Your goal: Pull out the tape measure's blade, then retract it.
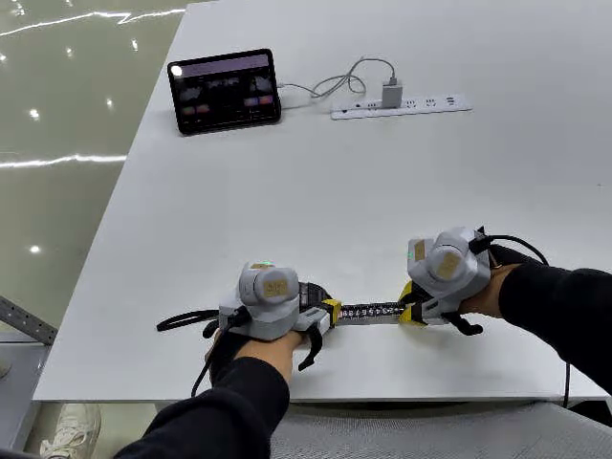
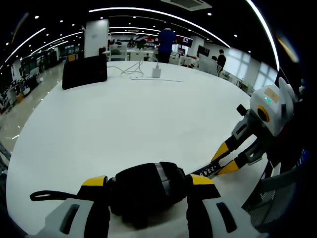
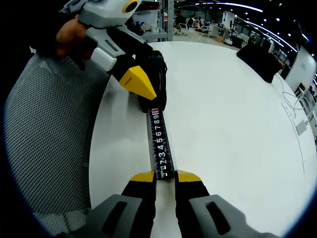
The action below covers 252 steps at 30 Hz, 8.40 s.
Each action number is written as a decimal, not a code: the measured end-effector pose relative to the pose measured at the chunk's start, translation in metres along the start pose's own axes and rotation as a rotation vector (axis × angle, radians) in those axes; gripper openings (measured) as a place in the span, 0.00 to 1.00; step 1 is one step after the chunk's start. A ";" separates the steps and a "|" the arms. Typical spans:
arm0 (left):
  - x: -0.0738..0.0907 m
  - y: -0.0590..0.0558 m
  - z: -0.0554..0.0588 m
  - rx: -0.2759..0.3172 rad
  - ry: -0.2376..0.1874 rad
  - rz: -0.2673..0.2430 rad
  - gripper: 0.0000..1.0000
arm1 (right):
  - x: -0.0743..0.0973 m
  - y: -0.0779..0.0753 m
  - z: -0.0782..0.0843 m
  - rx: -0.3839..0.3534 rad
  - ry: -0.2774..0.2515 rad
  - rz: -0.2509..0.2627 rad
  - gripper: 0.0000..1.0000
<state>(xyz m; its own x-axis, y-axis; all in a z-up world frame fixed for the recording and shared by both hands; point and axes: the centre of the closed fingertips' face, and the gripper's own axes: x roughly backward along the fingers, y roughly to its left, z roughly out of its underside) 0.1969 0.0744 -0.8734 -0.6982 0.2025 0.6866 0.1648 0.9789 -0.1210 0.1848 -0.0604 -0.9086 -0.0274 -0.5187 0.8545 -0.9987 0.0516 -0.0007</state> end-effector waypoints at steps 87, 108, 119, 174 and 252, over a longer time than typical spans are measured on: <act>0.000 0.000 0.000 0.024 -0.010 0.023 0.58 | -0.028 0.008 -0.051 -0.065 -0.150 -0.018 0.11; 0.001 0.001 0.000 0.044 -0.004 0.034 0.58 | -0.032 0.009 -0.059 -0.031 -0.164 -0.032 0.11; 0.000 0.001 0.000 0.046 -0.007 0.036 0.58 | -0.034 0.009 -0.061 -0.060 -0.167 -0.038 0.10; 0.005 -0.002 -0.006 -0.154 -0.026 -0.023 0.60 | -0.042 0.014 -0.074 -0.057 -0.203 -0.042 0.11; 0.004 0.001 -0.005 -0.124 -0.017 0.022 0.60 | -0.043 0.012 -0.082 -0.024 -0.238 -0.024 0.17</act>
<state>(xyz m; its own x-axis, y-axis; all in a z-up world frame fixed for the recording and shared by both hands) 0.1980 0.0758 -0.8672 -0.7049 0.2255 0.6725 0.2644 0.9633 -0.0459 0.1773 0.0324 -0.9025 -0.0157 -0.7064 0.7076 -0.9979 0.0553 0.0330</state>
